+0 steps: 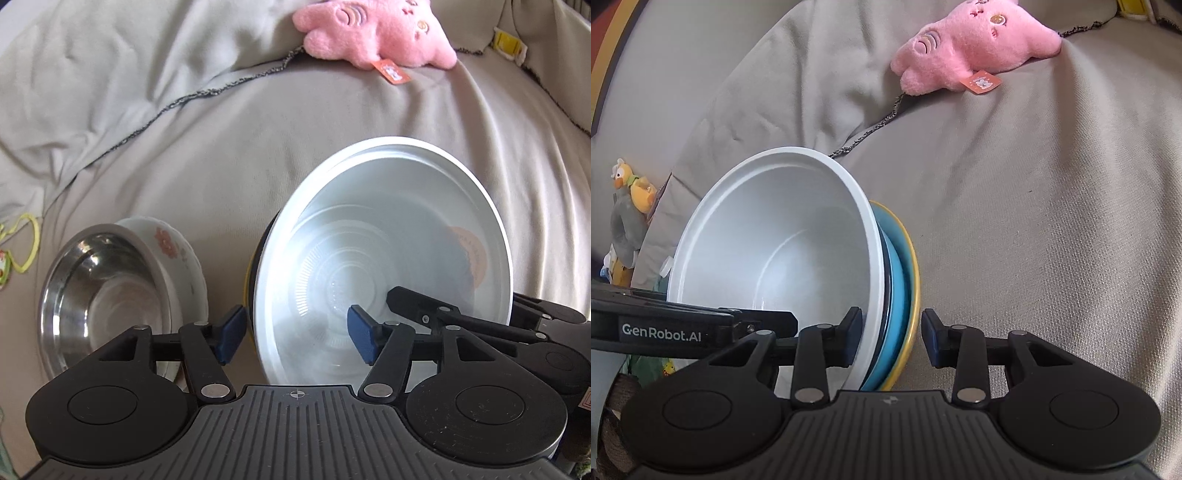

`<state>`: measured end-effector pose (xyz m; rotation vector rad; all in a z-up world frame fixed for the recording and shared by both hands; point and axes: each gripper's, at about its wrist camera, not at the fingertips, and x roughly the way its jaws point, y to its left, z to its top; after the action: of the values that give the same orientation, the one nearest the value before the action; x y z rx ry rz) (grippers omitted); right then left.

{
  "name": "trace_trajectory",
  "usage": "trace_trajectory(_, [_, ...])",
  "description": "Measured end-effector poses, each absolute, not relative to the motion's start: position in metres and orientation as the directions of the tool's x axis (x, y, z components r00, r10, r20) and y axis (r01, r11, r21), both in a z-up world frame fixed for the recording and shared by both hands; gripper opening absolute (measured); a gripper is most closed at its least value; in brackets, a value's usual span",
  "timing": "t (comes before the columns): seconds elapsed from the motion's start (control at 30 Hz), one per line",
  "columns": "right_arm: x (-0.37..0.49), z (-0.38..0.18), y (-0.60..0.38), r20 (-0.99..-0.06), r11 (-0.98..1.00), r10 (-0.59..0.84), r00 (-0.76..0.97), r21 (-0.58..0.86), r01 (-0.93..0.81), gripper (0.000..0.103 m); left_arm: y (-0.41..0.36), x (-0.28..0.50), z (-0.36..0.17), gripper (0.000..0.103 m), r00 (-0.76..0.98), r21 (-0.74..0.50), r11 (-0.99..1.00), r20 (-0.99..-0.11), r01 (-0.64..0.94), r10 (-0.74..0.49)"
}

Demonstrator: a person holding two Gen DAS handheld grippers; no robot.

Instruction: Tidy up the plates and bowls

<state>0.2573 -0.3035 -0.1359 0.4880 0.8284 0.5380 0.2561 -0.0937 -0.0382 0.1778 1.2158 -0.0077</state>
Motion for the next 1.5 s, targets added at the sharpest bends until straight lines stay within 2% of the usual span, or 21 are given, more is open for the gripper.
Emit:
trace_trajectory(0.17, [0.257,-0.137,-0.305,-0.552,0.758,0.622,0.555,0.604,-0.248,0.035,-0.079,0.265,-0.033,0.062,0.31,0.058,0.997,-0.95,0.059,0.037])
trace_trajectory(0.3, [0.259,-0.137,-0.306,-0.554,0.756,0.622,0.554,0.61,-0.24,0.035,-0.07,0.268,-0.037,0.059,0.302,0.087,0.996,-0.95,0.033,0.073])
trace_trajectory(0.43, [0.258,-0.137,-0.306,-0.551,0.758,0.619,0.561,0.605,-0.243,0.035,-0.064,0.274,-0.047,0.062,0.27,-0.022,1.0,-0.962,0.005,-0.023])
trace_trajectory(0.47, [0.256,-0.136,-0.307,-0.544,0.759,0.615,0.57,0.604,-0.243,0.035,-0.067,0.274,-0.048,0.065,0.271,-0.012,1.0,-0.962,0.016,-0.016])
trace_trajectory(0.57, [0.252,-0.132,-0.312,-0.521,0.767,0.597,0.61,0.595,-0.241,0.036,-0.075,0.273,-0.049,0.065,0.274,0.034,0.998,-0.962,0.048,0.02])
trace_trajectory(0.7, [0.254,-0.132,-0.321,-0.49,0.729,0.622,0.61,0.647,-0.224,0.037,-0.074,0.271,-0.047,0.064,0.283,0.022,0.998,-0.959,0.051,0.007])
trace_trajectory(0.87, [0.257,-0.134,-0.318,-0.51,0.73,0.629,0.587,0.647,-0.22,0.037,-0.076,0.269,-0.043,0.064,0.29,0.016,0.997,-0.957,0.076,-0.007])
trace_trajectory(1.23, [0.258,-0.138,-0.315,-0.508,0.705,0.661,0.553,0.673,-0.224,0.037,-0.084,0.279,-0.053,0.067,0.273,0.082,0.991,-0.961,0.108,0.05])
trace_trajectory(1.37, [0.26,-0.14,-0.313,-0.529,0.716,0.654,0.54,0.664,-0.217,0.038,-0.09,0.277,-0.049,0.059,0.267,0.116,0.982,-0.961,0.146,0.074])
trace_trajectory(1.5, [0.261,-0.143,-0.316,-0.526,0.702,0.667,0.528,0.681,-0.208,0.037,-0.092,0.279,-0.052,0.061,0.24,0.13,0.982,-0.966,0.137,0.094])
